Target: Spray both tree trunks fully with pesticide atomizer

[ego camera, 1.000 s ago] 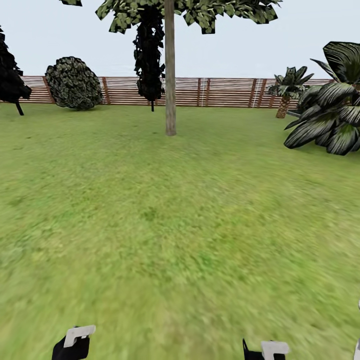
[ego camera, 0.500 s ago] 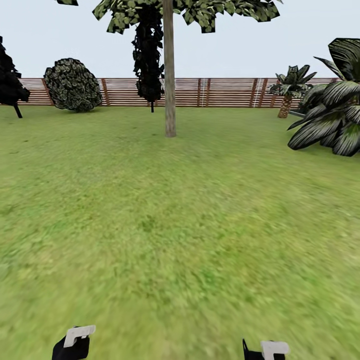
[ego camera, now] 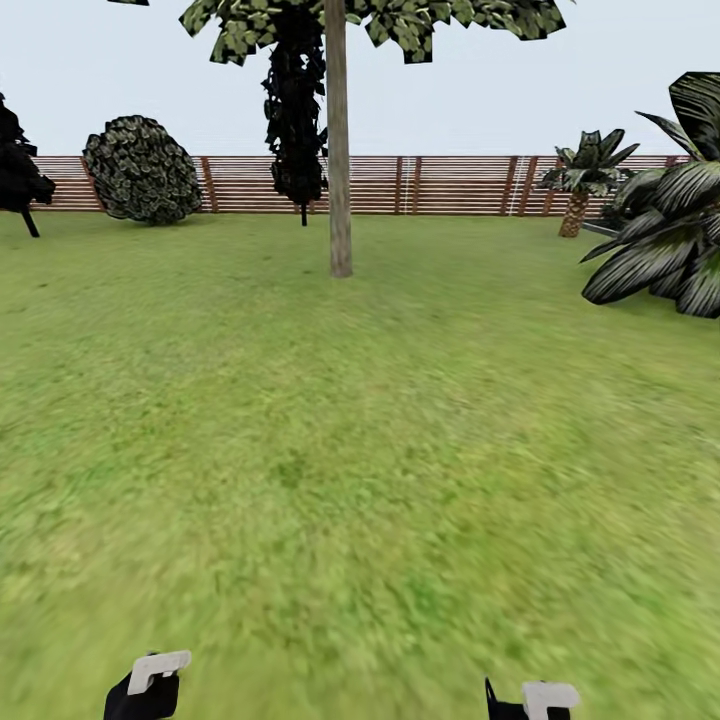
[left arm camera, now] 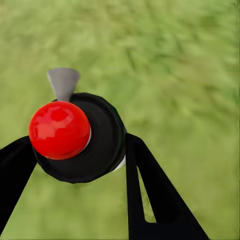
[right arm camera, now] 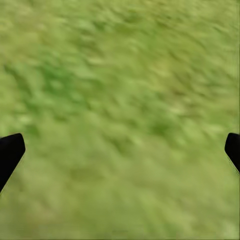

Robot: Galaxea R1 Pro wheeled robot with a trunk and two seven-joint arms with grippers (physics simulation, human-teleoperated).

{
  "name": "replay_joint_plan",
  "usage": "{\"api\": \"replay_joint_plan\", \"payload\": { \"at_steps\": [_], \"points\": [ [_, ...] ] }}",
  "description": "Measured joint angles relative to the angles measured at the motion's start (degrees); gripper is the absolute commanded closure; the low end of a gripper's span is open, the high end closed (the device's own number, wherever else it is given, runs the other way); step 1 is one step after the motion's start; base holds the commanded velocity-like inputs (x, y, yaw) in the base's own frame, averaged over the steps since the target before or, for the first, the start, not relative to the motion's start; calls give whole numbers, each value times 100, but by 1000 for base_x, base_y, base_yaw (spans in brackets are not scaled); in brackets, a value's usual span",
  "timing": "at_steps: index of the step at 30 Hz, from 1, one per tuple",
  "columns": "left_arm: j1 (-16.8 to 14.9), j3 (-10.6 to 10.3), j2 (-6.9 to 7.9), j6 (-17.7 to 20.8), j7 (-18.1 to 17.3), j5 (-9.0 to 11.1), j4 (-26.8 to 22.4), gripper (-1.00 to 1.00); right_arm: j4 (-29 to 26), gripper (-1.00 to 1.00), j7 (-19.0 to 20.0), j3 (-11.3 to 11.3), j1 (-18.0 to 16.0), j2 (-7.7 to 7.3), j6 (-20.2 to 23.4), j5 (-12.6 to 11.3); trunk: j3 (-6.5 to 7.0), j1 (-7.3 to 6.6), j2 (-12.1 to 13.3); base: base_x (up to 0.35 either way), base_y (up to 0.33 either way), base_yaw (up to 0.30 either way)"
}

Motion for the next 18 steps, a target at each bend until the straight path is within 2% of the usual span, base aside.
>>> {"api": "replay_joint_plan", "payload": {
  "at_steps": [3, 12, 18],
  "points": [
    [0, 0, 0, -2, 0, 0, 0, 100, 0, -100, 0, 0, 0, 0, 0, 0, 0, 0, 0, 339, 0, -128],
    [0, 0, 0, -1, 0, 1, 0, 100, 0, -100, -5, 0, 0, 0, 0, 0, 0, 0, 0, 339, 0, -269],
    [0, 0, 0, 1, 0, 1, 0, 100, 0, -100, -9, 0, 0, 0, 0, 0, 0, 0, 0, 339, 0, -49]
  ]
}}
